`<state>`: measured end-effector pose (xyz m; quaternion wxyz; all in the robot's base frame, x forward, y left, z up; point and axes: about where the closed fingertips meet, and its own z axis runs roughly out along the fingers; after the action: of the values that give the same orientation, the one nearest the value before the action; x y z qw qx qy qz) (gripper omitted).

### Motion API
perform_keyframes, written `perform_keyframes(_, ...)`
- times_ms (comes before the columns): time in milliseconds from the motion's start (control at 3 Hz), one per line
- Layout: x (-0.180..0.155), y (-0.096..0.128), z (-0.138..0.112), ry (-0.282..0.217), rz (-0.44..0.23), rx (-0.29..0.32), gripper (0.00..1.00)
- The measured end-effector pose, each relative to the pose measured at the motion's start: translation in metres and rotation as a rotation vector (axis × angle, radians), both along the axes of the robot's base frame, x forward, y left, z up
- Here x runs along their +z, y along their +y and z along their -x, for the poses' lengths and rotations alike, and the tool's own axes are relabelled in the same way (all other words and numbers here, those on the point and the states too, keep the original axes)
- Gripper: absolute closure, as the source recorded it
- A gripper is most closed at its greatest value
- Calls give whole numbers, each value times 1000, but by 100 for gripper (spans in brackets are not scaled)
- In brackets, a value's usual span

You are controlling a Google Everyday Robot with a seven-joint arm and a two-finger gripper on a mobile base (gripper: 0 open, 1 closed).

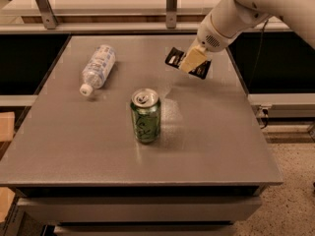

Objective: Pick rxbar chocolate

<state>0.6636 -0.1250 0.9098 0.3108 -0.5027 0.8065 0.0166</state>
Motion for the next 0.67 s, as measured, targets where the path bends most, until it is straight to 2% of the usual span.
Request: perform_keyframes(667, 35, -5, -20, -123, 25, -11, 100)
